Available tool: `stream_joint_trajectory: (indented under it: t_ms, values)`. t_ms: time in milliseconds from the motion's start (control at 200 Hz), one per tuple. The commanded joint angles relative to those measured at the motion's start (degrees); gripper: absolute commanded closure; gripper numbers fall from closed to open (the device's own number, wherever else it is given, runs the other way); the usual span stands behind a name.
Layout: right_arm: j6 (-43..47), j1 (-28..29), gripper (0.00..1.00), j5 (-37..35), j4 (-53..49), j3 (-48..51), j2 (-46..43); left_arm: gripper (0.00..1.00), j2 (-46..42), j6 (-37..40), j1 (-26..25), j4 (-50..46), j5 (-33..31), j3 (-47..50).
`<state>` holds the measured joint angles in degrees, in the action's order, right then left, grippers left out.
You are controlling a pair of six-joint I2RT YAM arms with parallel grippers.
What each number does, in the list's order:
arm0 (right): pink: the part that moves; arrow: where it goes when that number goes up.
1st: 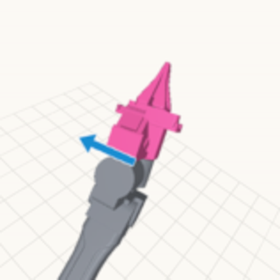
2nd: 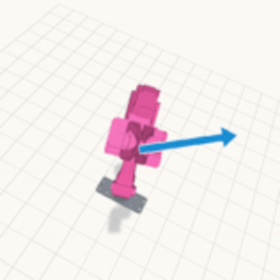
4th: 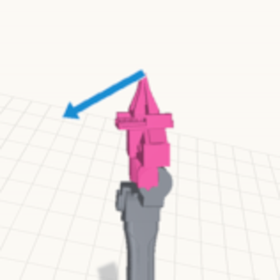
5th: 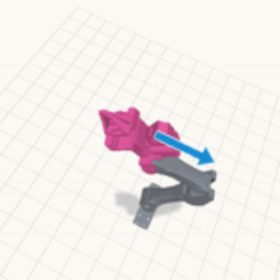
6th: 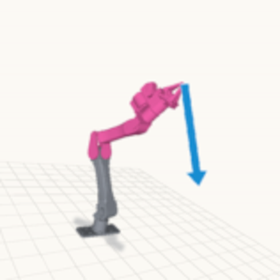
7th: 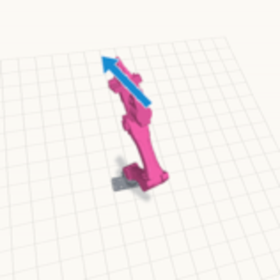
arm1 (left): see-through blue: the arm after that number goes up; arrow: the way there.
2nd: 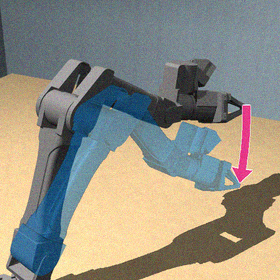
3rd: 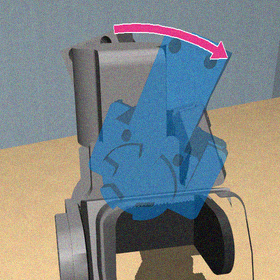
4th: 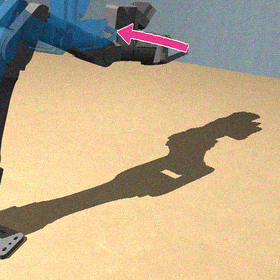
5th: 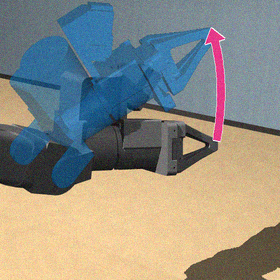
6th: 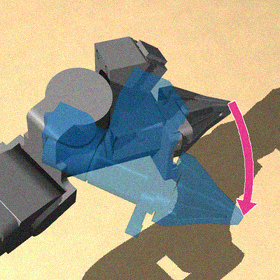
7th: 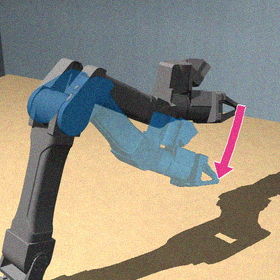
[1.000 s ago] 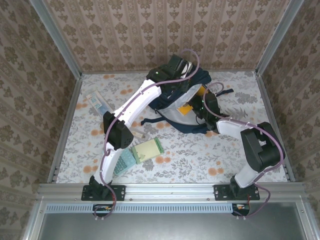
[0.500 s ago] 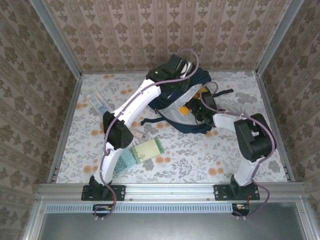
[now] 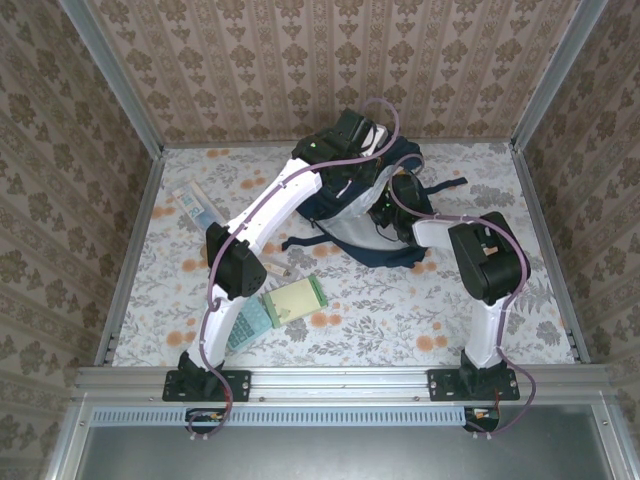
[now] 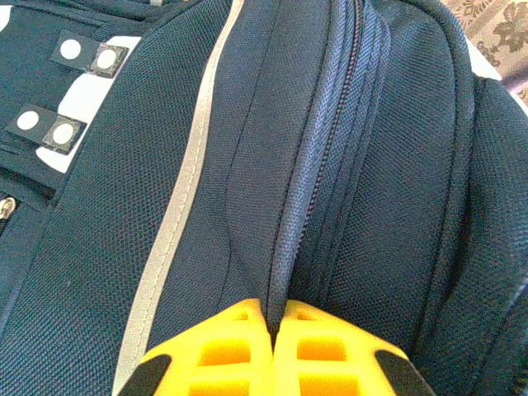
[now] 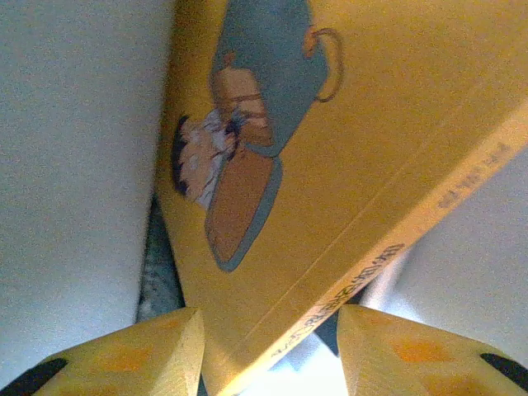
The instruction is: Pack the student bag
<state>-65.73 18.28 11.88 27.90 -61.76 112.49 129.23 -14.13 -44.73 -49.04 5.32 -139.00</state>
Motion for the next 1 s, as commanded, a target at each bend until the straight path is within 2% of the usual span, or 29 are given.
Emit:
stream_joint_trajectory:
  t_ms: [0, 130, 185, 410, 585, 825, 995]
  values:
    - [-1.19, 0.18, 0.52, 2.89, 6.86, -3.09, 1.58, 1.0, -5.31, 1.03, -1.85, 3.97, 4.88, -0.48]
    - [-0.46, -0.08, 0.5, 1.38, 5.87, -1.03, 0.08, 1.0, -5.56, 1.12, -1.77, 3.45, 4.04, -0.05]
    - [0.02, -0.11, 0.45, 0.4, 5.05, 0.87, -1.66, 1.0, -5.48, 1.12, -1.68, 3.25, 3.57, 0.08]
    - [5.54, -0.28, 0.33, -4.11, -4.5, 9.32, -13.82, 1.0, -5.47, 0.07, -0.53, 3.76, 3.18, 1.61]
    - [9.82, -0.42, 0.3, -5.19, -11.47, 15.14, -23.62, 1.0, -5.23, 0.05, -0.06, 4.12, 3.05, 2.14]
    - [16.99, 1.66, 0.32, -2.4, -23.55, 18.59, -36.13, 1.0, -5.81, -0.61, 1.02, 4.63, 2.77, 3.77]
    - [21.44, 8.25, 0.48, -1.77, -29.88, 19.98, -40.71, 1.0, -6.79, -1.59, 1.91, 6.13, 2.83, 5.65]
